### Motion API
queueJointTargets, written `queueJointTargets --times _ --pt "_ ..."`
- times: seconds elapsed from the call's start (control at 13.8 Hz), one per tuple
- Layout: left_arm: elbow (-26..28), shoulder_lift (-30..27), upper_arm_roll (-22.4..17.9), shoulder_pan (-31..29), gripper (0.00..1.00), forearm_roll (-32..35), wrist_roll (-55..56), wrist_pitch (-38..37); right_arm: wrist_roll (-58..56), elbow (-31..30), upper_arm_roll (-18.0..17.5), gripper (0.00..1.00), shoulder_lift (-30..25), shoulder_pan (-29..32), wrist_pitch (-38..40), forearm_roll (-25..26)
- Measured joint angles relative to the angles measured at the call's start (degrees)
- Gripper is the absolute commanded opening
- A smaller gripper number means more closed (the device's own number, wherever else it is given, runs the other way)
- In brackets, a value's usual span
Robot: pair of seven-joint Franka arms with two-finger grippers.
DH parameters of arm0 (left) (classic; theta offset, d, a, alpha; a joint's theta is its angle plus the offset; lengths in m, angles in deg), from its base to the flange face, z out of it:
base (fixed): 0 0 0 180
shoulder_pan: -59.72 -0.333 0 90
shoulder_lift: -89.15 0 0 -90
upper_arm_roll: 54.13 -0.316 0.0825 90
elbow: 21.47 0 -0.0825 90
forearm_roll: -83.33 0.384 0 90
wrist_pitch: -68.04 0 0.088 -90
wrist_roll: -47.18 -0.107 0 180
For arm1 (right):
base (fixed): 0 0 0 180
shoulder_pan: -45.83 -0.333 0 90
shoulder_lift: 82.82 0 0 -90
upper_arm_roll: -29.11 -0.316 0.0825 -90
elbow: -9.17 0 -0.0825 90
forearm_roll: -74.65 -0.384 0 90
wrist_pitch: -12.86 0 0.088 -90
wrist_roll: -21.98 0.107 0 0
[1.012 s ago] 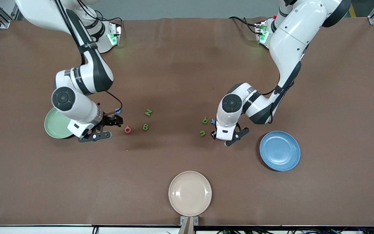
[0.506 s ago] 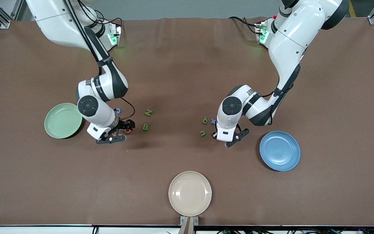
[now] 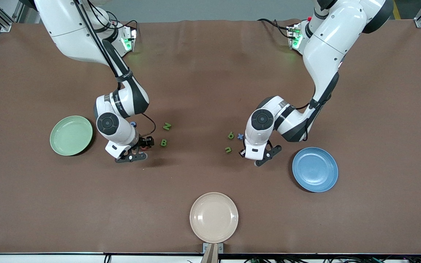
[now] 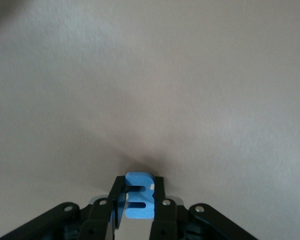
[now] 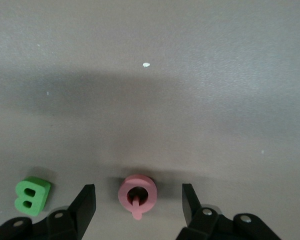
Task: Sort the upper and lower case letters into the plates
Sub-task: 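Carry the m into the blue plate while the right gripper lifts the Q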
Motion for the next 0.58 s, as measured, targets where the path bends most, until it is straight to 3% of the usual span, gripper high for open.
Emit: queueJointTargets --times 0.22,0.58 --pt "-1.22 -2.02 -0.04 -2.54 0.0 0.3 -2.16 -1.3 0.03 -0.31 0.0 0.7 0.56 -0.09 -0.54 0.0" --pt "-1.2 -8.05 -0.22 -9.7 0.0 0.32 -14.81 -8.74 0.03 -0.4 0.01 0.54 0.62 -0.12 -0.54 0.0"
